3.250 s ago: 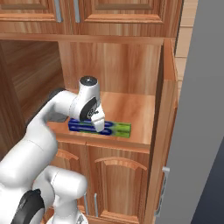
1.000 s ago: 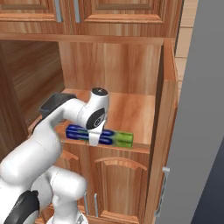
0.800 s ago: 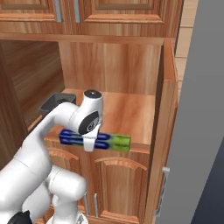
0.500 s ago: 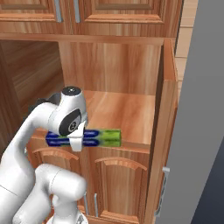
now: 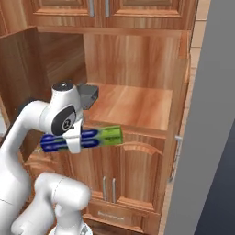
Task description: Retrieve the tupperware and aluminum foil from the cabinet and place them on the dining counter near the plate with fish and shrimp to prepare for storing leftovers.
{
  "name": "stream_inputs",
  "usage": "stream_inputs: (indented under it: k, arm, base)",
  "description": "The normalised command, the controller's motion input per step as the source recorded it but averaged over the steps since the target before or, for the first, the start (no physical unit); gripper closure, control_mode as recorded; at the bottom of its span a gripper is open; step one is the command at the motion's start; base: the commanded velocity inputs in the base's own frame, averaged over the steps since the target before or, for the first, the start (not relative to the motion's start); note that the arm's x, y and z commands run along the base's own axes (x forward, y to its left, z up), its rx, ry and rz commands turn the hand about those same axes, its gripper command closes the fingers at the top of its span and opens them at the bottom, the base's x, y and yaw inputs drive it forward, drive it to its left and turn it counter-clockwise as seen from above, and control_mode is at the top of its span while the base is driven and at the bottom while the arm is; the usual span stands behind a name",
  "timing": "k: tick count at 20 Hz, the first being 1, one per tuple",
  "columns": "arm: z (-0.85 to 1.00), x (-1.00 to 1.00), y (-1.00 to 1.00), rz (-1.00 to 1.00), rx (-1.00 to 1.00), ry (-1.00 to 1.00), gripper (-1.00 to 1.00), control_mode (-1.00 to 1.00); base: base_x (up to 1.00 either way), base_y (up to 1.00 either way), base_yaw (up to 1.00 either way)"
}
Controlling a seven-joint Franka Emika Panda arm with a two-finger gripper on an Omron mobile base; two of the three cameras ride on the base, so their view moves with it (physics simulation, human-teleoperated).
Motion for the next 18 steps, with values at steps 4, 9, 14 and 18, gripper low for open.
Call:
stream_inputs:
  k: [4,9,14,18]
  arm:
    - [0.0,0.0,0.0,0.0,0.0,0.0,1.0,1.0]
    - [0.0,0.0,0.0,0.0,0.0,0.0,1.0,1.0]
    - [0.0,0.0,0.0,0.0,0.0,0.0,1.0,1.0]
    - [0.0,0.0,0.0,0.0,0.0,0.0,1.0,1.0]
  base:
    - [-0.95,0.1,0.47]
    - [-0.28,0.49,0.88]
    - [-0.15,0.3,0.99]
    - [0.0,0.39,0.87]
